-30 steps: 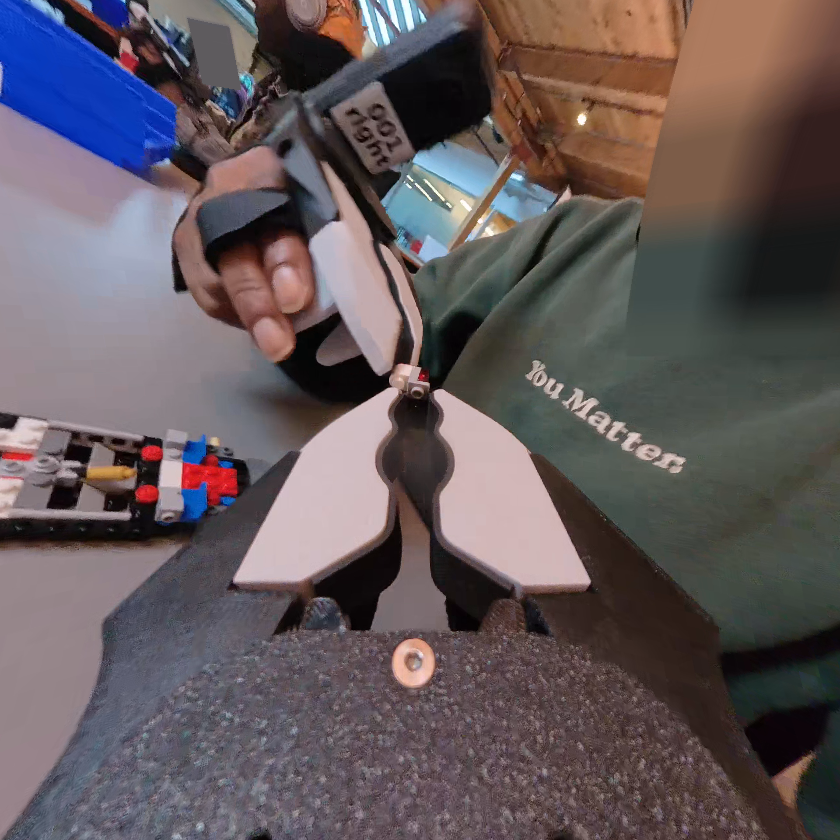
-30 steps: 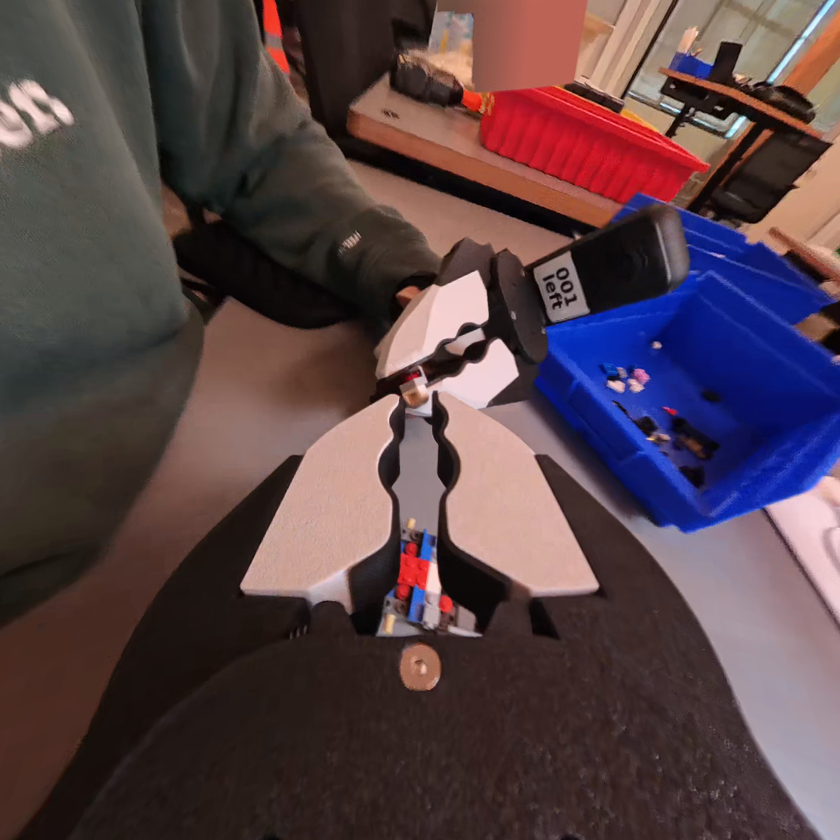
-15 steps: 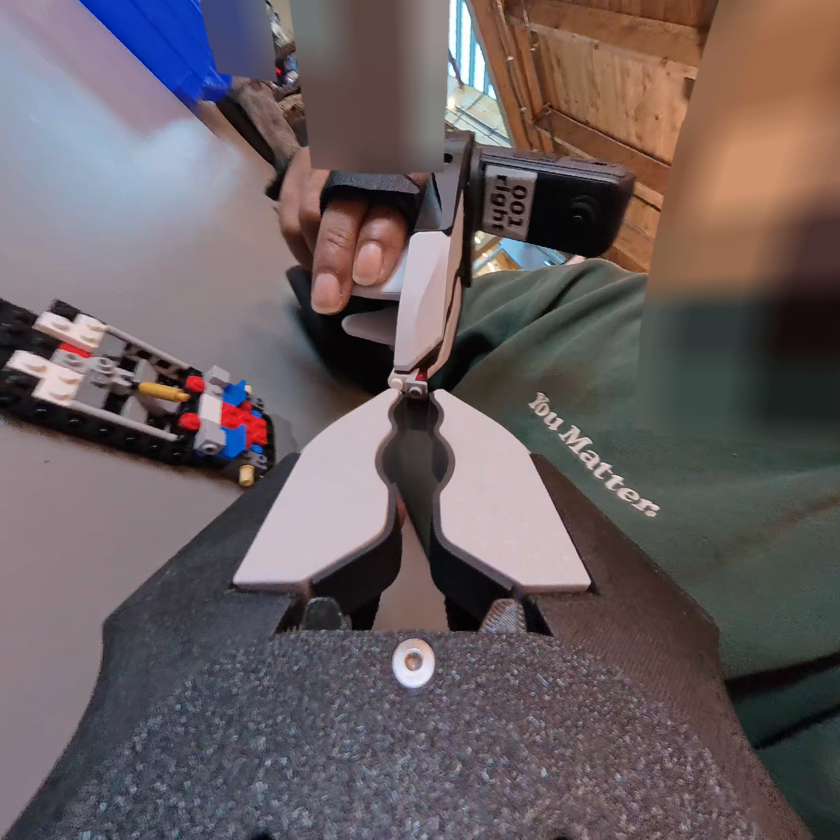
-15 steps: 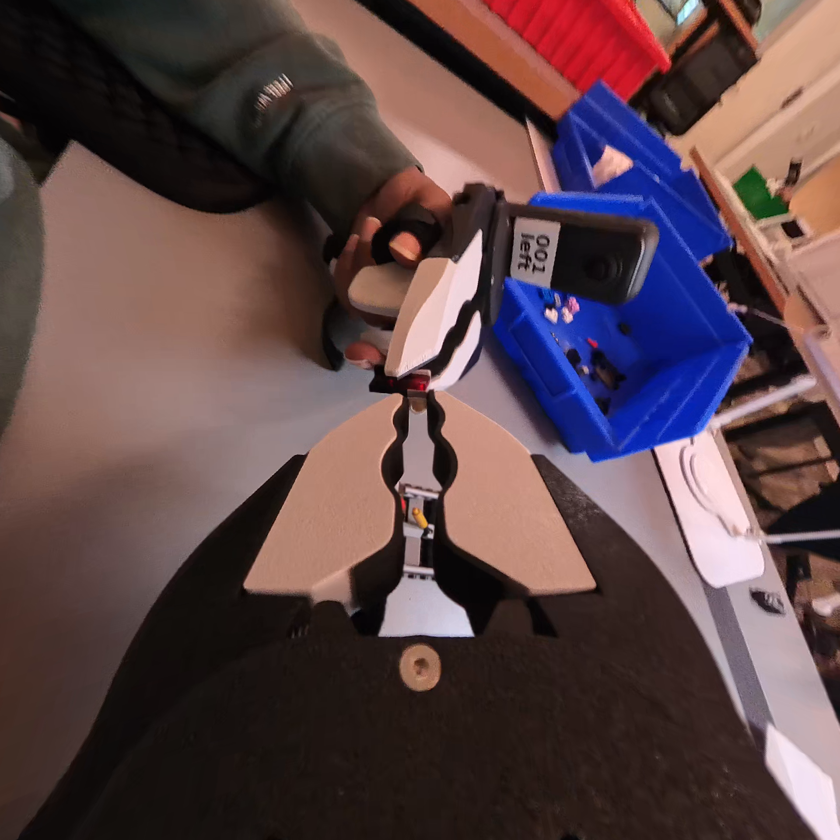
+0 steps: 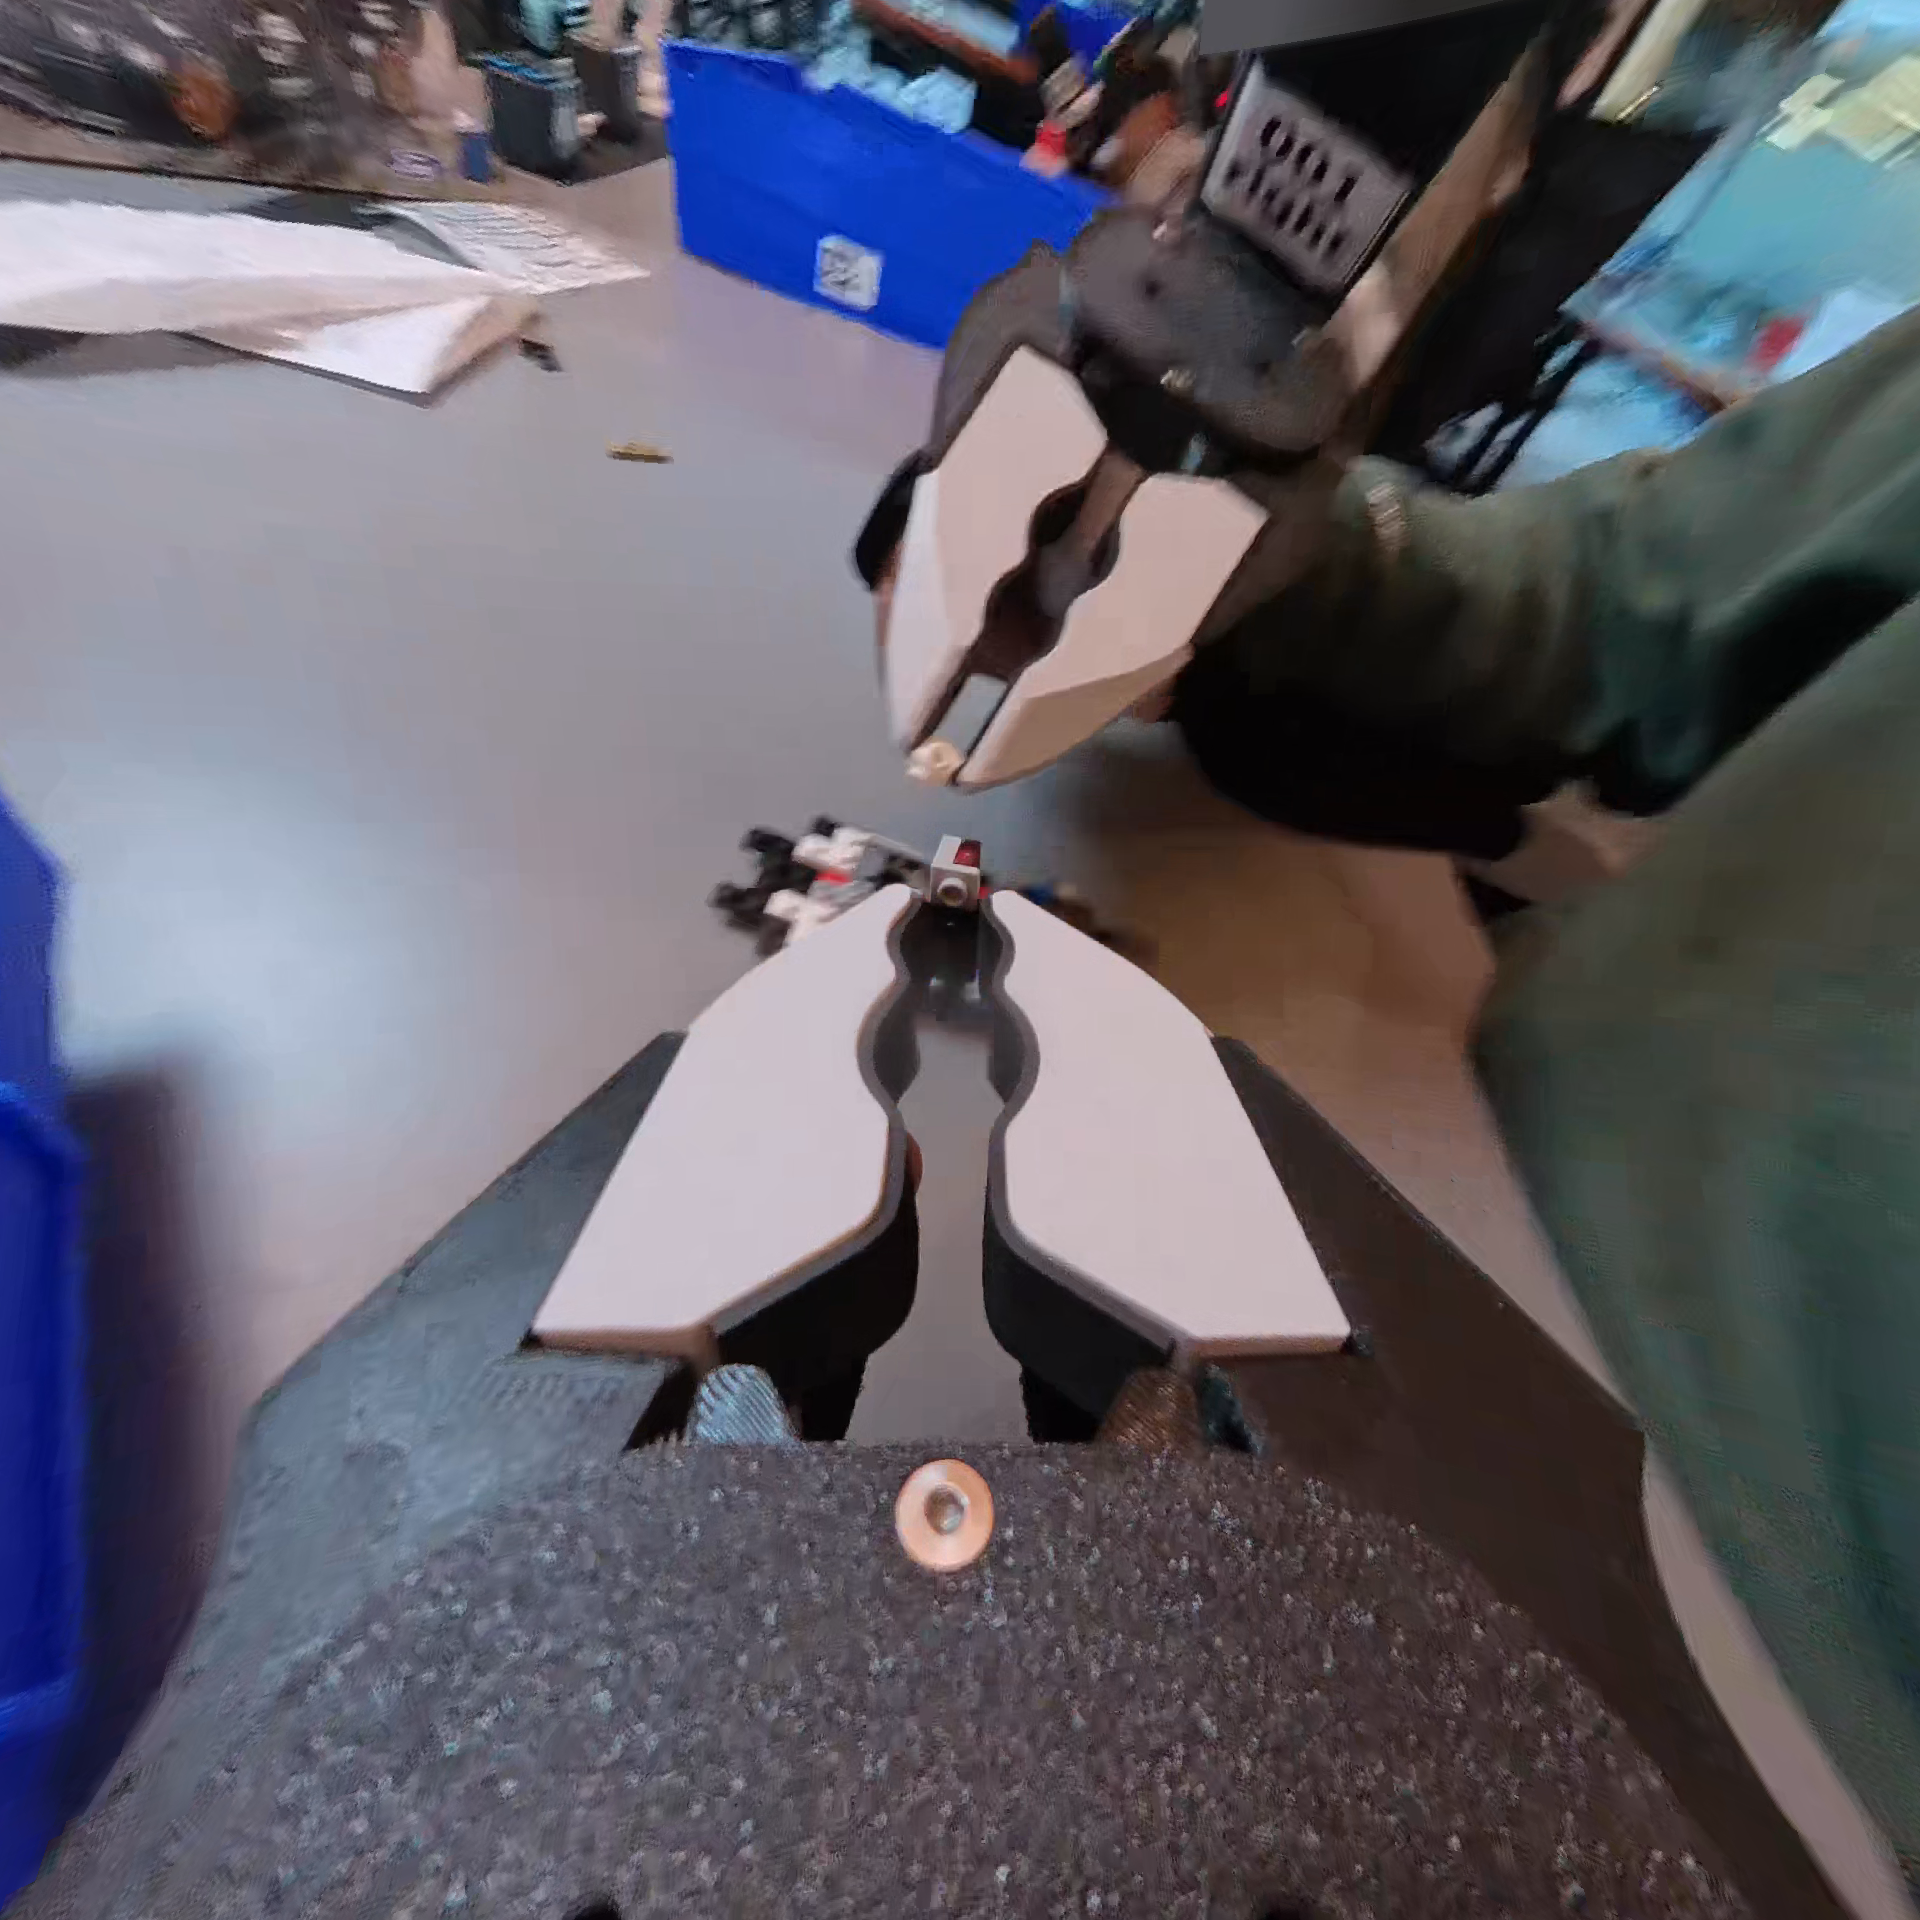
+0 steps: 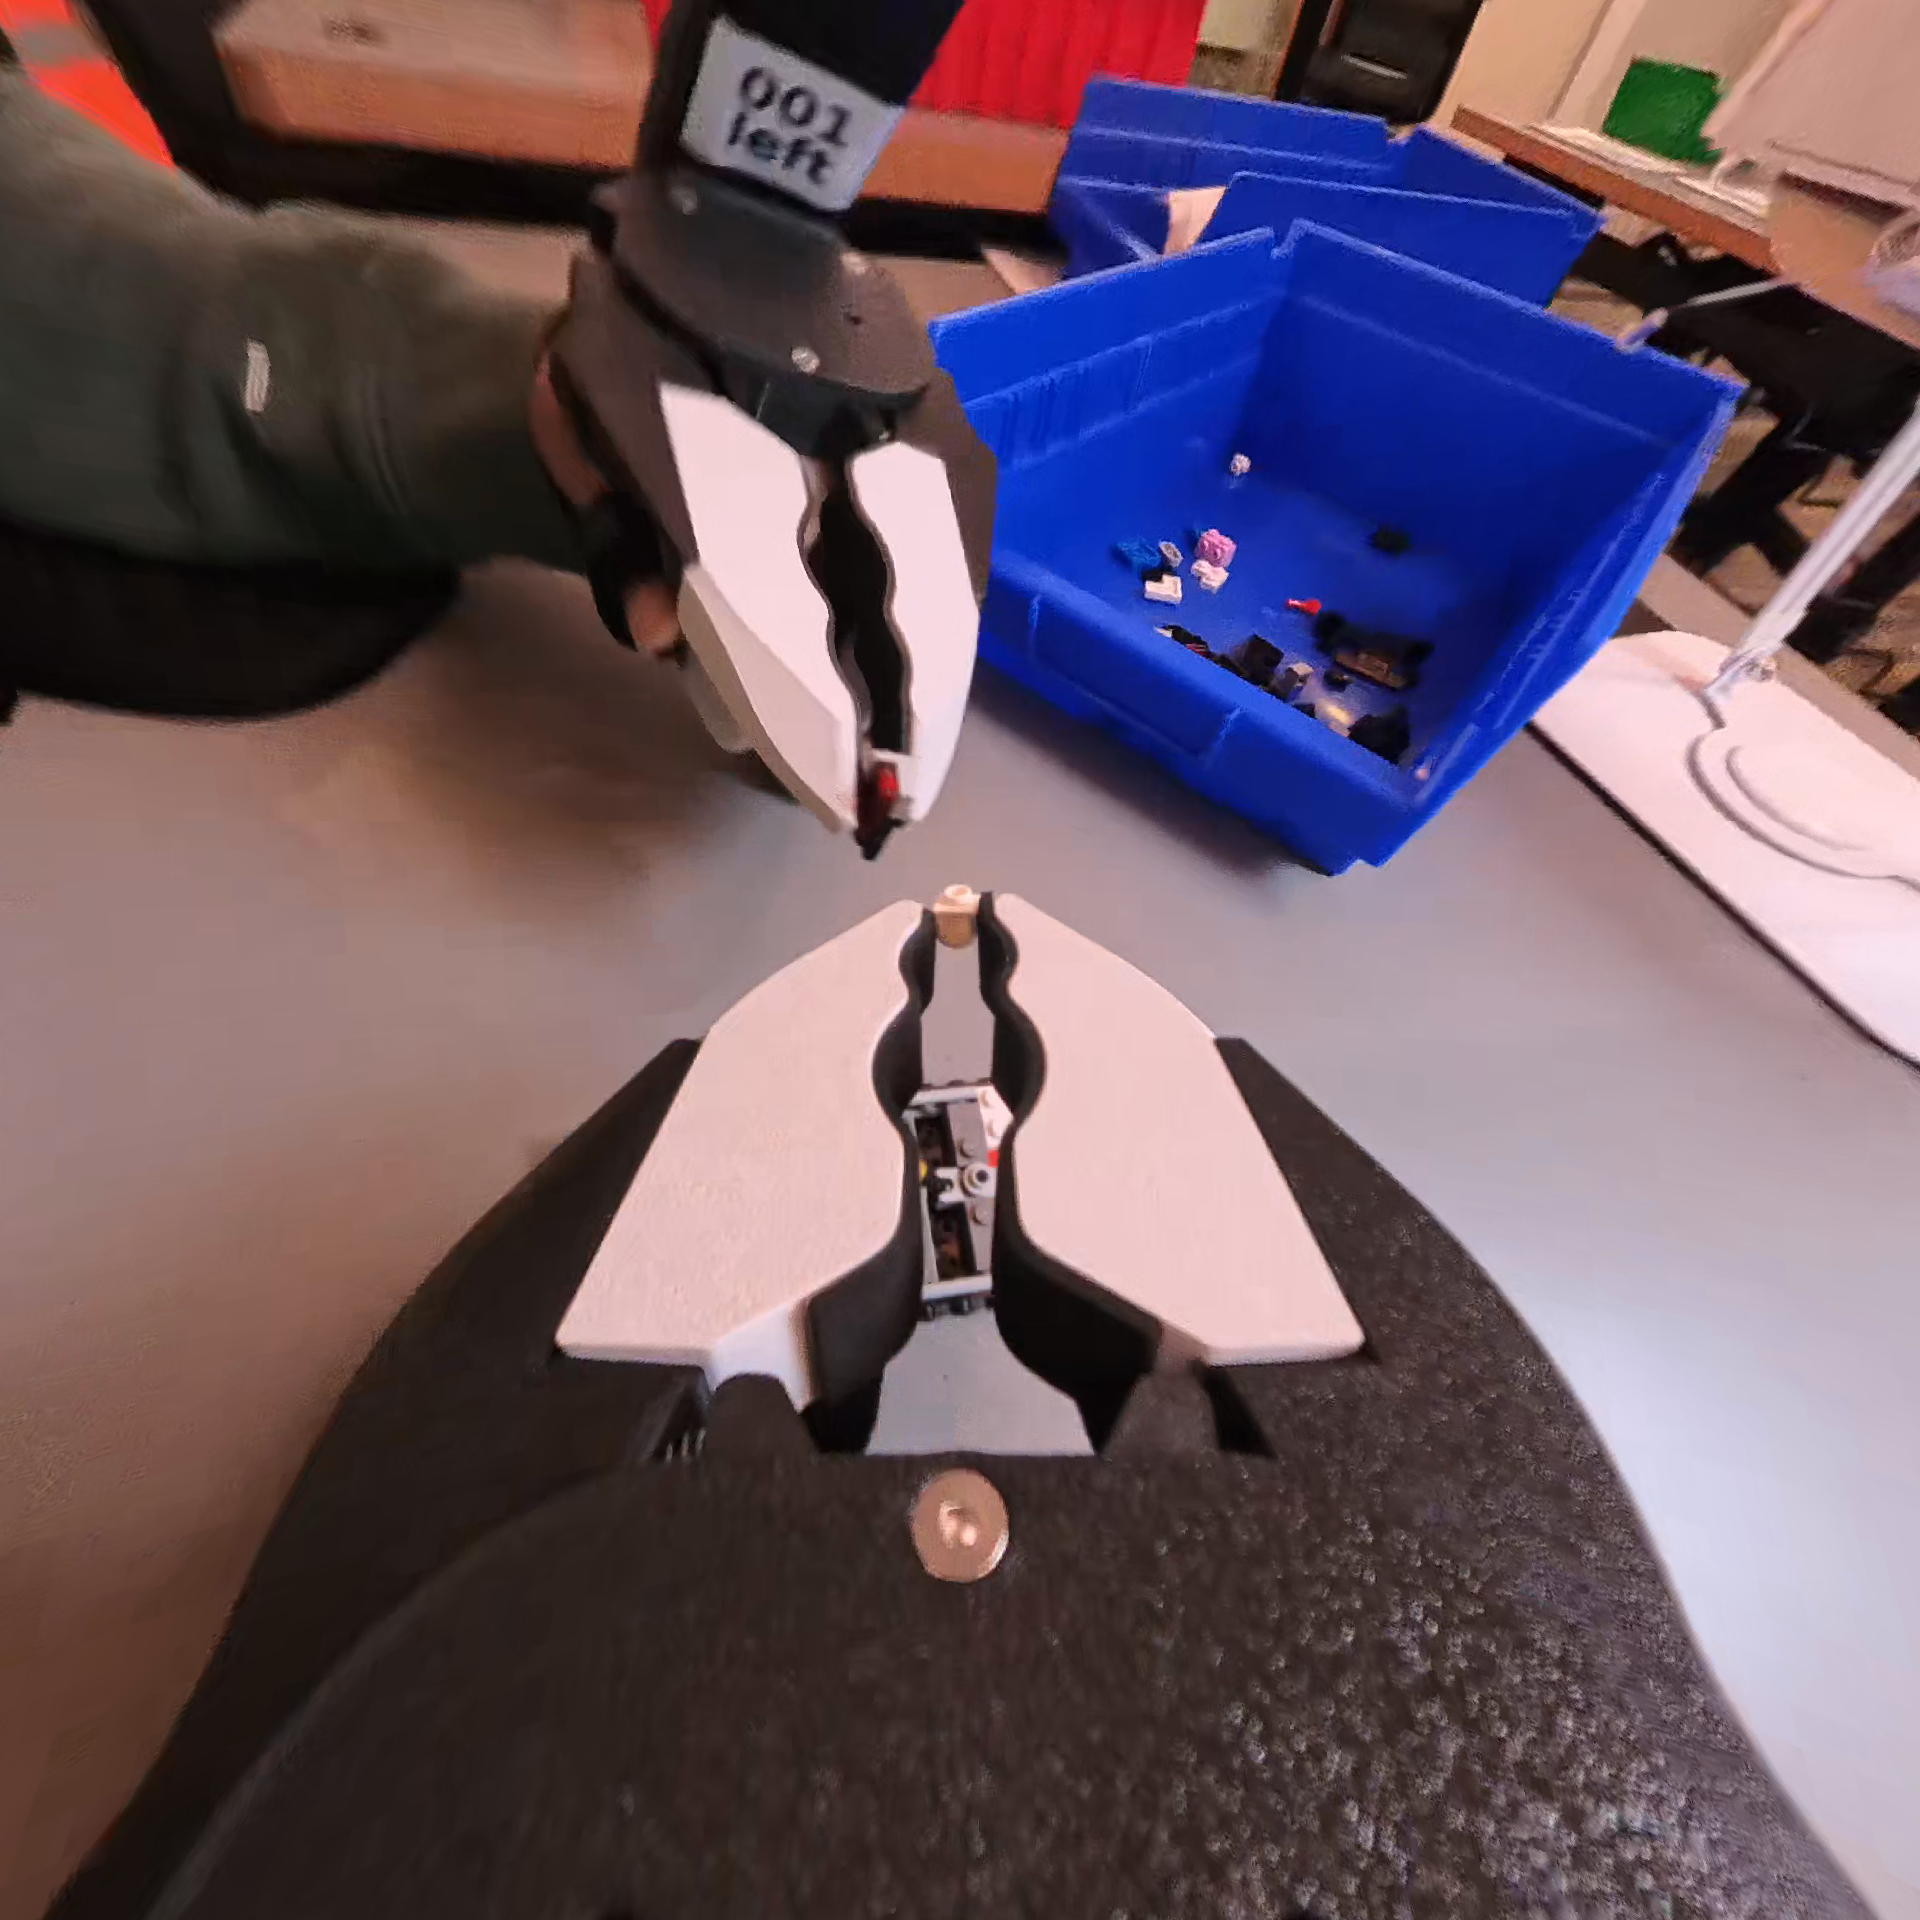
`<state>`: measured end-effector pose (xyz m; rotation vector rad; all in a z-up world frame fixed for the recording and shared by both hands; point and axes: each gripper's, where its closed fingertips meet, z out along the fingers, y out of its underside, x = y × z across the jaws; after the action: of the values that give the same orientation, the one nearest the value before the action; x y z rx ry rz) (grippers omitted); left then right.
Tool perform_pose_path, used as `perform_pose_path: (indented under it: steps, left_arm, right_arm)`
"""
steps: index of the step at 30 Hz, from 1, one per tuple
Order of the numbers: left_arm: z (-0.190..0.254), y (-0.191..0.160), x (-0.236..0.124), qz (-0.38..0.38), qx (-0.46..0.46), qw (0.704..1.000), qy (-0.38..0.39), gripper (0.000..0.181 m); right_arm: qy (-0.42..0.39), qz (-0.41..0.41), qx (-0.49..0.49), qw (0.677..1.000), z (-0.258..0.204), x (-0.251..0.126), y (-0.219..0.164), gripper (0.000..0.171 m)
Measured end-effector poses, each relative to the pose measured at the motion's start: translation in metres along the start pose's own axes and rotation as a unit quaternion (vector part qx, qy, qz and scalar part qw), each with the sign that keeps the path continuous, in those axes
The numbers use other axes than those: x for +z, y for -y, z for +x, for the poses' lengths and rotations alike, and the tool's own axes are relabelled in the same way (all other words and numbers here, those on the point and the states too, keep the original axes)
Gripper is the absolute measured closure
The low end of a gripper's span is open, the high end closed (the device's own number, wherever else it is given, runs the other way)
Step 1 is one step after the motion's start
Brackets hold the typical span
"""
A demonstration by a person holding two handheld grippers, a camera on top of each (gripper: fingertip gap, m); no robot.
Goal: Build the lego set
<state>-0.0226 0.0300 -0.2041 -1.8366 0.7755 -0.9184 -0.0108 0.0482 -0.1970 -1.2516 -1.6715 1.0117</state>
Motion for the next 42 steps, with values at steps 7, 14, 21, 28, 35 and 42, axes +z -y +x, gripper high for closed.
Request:
perform_pose_path:
  steps: [7,14,21,28,35,42]
  left_arm:
    - [-0.032,-0.044,0.007,-0.166,0.126,0.965,0.157,0.166]
    - [-0.017,-0.020,0.011,-0.101,0.189,0.966,0.148,0.150]
    - [0.015,0.036,0.000,0.014,0.392,0.892,0.222,0.167]
    - [0.015,0.050,-0.005,0.024,0.480,0.827,0.293,0.174]
    - [0.012,0.047,-0.002,0.011,0.500,0.812,0.301,0.173]
    - [-0.081,0.065,-0.059,-0.117,0.387,0.784,0.472,0.175]
  right_arm:
    - [0.008,0.036,0.053,0.998,0.006,0.004,0.006,0.163]
    - [0.041,0.039,0.068,0.996,-0.008,0.008,0.008,0.163]
    - [0.153,0.144,0.265,0.941,-0.016,-0.004,0.044,0.163]
    - [0.179,0.165,0.332,0.911,-0.014,-0.008,0.053,0.163]
    - [0.189,0.150,0.366,0.899,-0.013,-0.006,0.047,0.163]
    - [0.067,0.169,0.326,0.928,0.026,-0.018,0.042,0.149]
